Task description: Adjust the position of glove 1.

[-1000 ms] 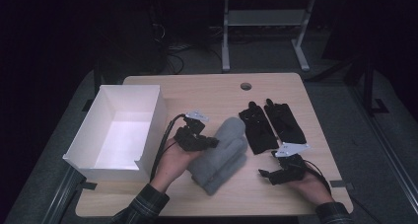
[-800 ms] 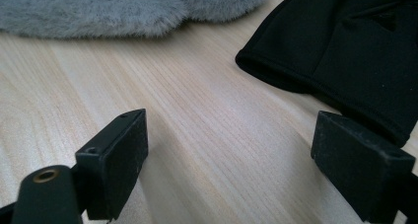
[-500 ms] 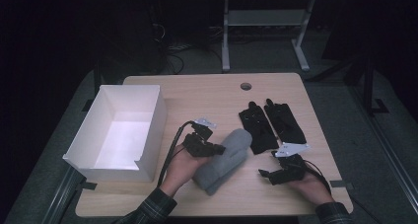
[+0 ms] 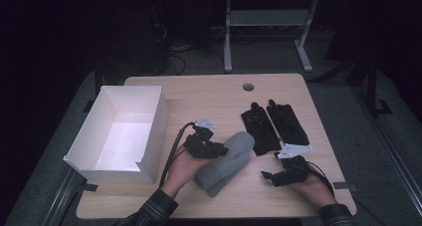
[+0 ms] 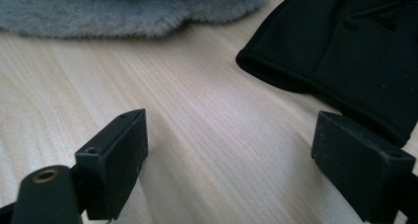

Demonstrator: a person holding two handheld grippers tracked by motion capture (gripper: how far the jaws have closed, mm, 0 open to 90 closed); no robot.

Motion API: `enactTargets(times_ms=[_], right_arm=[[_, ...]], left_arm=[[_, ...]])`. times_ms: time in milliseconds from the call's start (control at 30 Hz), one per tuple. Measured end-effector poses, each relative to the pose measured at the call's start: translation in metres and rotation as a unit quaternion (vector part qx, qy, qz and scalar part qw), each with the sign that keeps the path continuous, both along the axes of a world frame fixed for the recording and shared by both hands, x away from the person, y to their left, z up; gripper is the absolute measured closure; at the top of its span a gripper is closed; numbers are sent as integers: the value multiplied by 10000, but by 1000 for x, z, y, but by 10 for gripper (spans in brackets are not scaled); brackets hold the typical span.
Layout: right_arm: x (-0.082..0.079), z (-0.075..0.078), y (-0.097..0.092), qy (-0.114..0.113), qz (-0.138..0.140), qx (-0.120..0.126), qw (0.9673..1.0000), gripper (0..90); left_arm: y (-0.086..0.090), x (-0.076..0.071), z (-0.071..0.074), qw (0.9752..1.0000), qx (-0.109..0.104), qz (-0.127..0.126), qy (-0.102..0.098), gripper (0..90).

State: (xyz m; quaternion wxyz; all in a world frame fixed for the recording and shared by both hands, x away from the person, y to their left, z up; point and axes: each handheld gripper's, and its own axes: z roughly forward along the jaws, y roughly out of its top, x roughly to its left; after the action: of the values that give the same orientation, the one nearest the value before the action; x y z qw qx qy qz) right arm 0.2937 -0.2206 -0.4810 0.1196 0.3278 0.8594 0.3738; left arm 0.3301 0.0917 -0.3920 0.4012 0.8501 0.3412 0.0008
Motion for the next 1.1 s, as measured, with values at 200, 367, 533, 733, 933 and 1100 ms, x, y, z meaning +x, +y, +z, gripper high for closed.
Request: enactTargets(times_ms=[200,367,533,733,933,1100], right_arm=[[-6,12,8,100,309,-37,9995,422],[-15,23,21,433,849,405,9946,776],[-26,28,50,489,1453,505,9869,900],[-31,30,84,555,1854,576,9794,900],[-27,26,111,530,2050,503,9760,900],[-21,25,121,580,2011,641,9757,895]], left_arm=[[19,-7,8,9996,18,89,-254,602],[35,-19,8,9994,12,200,-294,713],[45,-29,4,9986,298,260,-363,895],[47,-30,-5,9976,489,347,-341,895],[49,-27,-13,9975,578,337,-225,895],[50,-24,-16,9983,491,283,-116,894]])
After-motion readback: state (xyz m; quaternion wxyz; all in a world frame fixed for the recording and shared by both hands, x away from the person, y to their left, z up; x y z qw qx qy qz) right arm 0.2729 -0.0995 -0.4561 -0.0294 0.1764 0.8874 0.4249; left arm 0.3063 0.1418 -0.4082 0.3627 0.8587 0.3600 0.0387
